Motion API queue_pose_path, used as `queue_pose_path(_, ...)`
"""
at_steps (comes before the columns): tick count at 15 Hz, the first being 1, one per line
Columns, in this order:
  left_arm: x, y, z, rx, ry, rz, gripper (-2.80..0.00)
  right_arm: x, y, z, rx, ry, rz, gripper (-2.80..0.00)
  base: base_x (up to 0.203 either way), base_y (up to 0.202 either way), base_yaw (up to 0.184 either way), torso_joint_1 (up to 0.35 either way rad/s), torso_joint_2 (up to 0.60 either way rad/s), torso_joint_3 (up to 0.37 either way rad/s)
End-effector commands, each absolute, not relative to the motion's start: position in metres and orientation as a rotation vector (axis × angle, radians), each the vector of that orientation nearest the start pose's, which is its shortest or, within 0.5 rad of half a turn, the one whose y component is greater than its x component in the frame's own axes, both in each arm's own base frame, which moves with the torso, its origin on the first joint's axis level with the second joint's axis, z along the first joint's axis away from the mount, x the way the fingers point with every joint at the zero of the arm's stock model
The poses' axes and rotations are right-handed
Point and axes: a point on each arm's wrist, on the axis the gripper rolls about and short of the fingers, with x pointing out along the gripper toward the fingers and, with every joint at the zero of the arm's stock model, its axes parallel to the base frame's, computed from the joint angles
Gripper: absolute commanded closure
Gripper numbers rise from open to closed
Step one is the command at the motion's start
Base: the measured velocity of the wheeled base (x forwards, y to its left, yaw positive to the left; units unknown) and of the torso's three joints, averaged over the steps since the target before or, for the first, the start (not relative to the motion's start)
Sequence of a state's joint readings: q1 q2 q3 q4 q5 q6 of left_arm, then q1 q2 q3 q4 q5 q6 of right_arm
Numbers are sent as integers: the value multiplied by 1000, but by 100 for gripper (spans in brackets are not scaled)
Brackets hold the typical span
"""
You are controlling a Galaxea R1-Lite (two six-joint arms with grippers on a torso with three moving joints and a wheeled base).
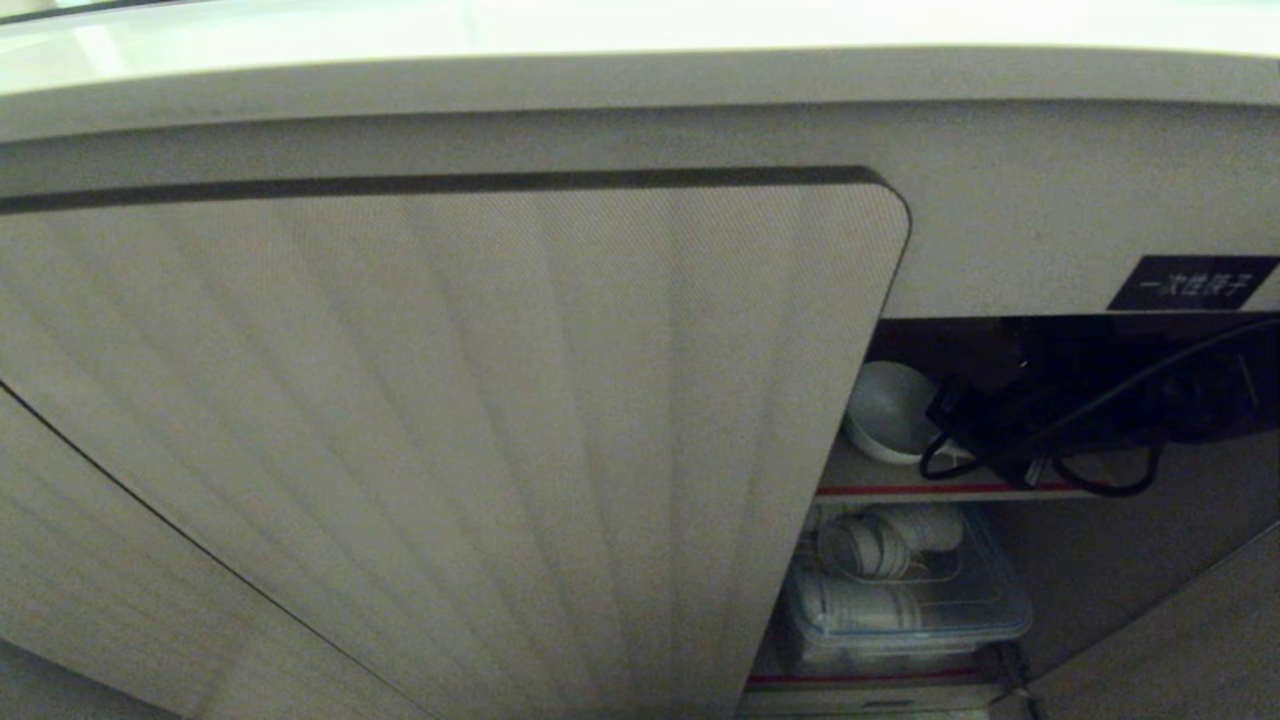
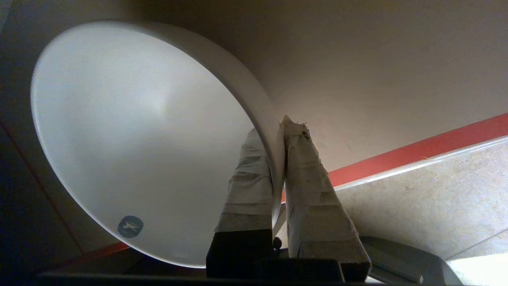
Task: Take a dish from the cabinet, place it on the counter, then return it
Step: Put it back into the cabinet
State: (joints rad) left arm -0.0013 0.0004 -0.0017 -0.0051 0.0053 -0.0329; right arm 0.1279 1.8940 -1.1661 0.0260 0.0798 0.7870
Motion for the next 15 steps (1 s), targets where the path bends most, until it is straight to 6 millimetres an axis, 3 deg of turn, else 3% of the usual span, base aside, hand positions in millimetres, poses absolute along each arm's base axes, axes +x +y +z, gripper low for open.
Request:
queue_pose_path(1, -23, 0, 76, -34, -6, 3, 0, 353, 47, 155, 734, 786, -108, 0, 0, 0, 0, 0, 0, 0)
queue_pose_path(15, -23, 0, 76, -34, -6, 3, 0, 360, 46, 154, 708, 833, -123, 0, 0, 0, 0, 0, 0, 0)
